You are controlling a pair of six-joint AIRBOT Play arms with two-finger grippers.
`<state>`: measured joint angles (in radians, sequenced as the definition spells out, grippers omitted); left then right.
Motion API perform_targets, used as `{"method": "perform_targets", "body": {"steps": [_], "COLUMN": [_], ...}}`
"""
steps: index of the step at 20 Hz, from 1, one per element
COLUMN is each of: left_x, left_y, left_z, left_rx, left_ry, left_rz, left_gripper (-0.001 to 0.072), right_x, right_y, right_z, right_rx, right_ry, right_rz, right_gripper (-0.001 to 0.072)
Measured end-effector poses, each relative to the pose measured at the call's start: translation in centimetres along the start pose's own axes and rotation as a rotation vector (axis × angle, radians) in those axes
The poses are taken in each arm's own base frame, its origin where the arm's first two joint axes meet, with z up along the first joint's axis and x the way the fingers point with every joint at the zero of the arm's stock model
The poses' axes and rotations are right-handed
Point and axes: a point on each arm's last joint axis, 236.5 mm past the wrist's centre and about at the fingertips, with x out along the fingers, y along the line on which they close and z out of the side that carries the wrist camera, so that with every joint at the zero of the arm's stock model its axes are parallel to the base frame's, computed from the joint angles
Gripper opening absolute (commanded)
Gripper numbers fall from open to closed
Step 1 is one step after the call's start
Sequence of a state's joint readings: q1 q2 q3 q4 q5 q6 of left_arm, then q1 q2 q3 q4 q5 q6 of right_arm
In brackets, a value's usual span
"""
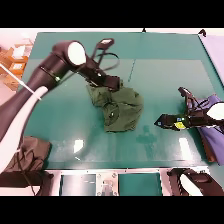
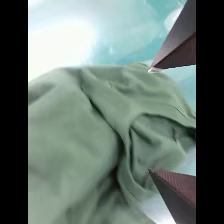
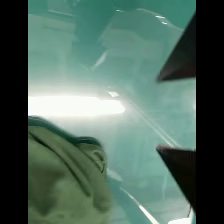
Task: Fold the shirts.
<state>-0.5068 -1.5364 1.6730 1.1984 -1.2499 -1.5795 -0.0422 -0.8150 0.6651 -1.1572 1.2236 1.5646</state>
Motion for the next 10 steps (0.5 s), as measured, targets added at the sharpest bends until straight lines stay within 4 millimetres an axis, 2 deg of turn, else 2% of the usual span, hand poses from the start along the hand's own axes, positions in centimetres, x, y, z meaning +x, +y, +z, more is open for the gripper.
{"method": "perform_targets", "body": {"steps": [3,5,8,10], "left_x": [-1.2,-1.2,0.4,2.1], "left_y": [5.7,9.8,15.3,17.7], "left_z": [-0.2,-0.7,-2.3,-3.6], "left_rx": [-0.108,-0.190,-0.289,-0.323], "left_ry": [0.019,0.014,0.015,0.033], "left_rz": [0.041,0.068,0.108,0.117], "left_gripper": [0.0699,0.0699,0.0699,0.0699], "right_x": [0.5,1.8,4.6,6.8], "right_y": [-0.4,-0.2,1.4,3.0], "right_z": [1.1,0.7,-0.7,-1.6], "right_rx": [0.039,0.079,0.121,0.139], "right_ry": [-0.017,0.019,0.070,0.082], "right_rz": [0.007,0.038,0.108,0.152], "right_gripper": [0.0507,0.0507,0.0502,0.0502]}}
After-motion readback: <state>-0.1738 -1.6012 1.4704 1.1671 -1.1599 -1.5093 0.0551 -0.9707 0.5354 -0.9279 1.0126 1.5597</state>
